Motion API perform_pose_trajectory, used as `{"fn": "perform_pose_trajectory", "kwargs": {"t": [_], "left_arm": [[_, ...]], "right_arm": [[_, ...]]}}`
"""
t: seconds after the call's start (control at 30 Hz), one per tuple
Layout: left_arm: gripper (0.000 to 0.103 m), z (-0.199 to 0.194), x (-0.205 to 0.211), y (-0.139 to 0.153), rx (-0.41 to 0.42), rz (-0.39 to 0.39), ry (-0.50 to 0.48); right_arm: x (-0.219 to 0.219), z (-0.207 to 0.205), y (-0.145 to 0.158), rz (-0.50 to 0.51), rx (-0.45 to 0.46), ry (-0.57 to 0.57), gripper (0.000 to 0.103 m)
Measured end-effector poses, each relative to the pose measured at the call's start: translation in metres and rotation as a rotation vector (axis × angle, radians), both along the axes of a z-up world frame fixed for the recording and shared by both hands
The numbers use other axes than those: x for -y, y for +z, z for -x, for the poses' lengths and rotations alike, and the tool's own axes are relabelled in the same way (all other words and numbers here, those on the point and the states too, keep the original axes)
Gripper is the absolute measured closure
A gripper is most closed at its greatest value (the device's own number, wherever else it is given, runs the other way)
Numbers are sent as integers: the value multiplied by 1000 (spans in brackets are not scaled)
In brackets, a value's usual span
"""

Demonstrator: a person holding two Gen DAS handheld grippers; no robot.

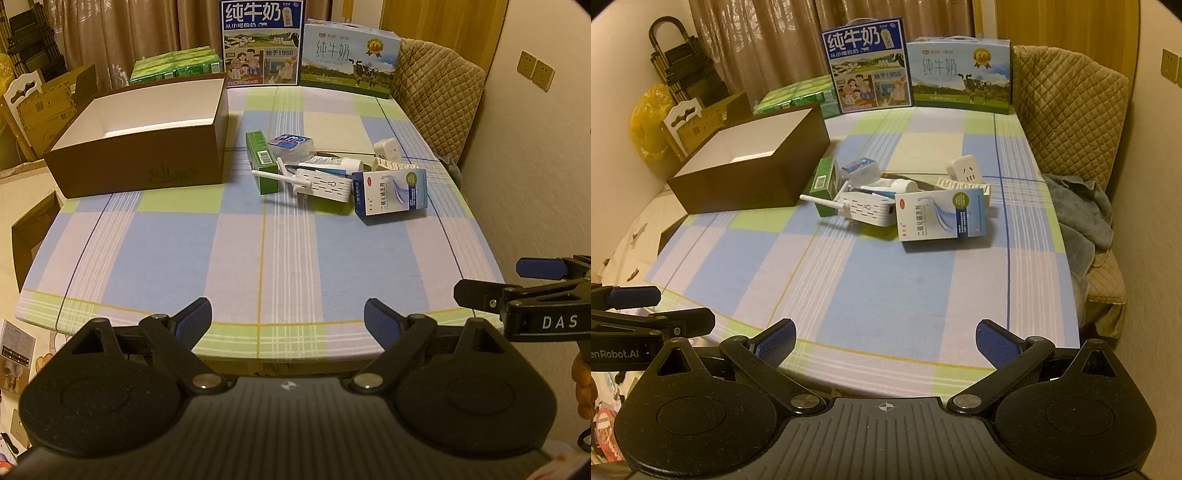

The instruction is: Organize rigid objects

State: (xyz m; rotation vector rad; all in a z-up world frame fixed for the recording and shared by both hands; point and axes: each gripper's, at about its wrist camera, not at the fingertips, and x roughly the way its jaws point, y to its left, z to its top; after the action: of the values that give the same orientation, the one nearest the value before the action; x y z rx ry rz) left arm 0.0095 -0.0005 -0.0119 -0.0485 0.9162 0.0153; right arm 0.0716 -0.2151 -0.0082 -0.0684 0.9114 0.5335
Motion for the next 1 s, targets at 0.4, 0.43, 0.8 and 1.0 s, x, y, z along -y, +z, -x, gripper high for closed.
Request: {"fn": "perform_pose_trajectory", "kwargs": {"t": [0.4, 0.43, 0.8, 1.0], "left_arm": [[15, -3, 4, 0, -12, 2, 2], [15, -3, 4, 0, -12, 2, 2], [15, -4, 7, 0, -19, 1, -2], [15, -4, 8, 0, -18, 1, -2]], "right_arm": [[1, -1, 1, 2, -4, 10, 2], [1, -1, 0, 2, -4, 11, 2], [6, -2, 0, 3, -8, 9, 2], [6, -2, 0, 3, -8, 10, 2]]}}
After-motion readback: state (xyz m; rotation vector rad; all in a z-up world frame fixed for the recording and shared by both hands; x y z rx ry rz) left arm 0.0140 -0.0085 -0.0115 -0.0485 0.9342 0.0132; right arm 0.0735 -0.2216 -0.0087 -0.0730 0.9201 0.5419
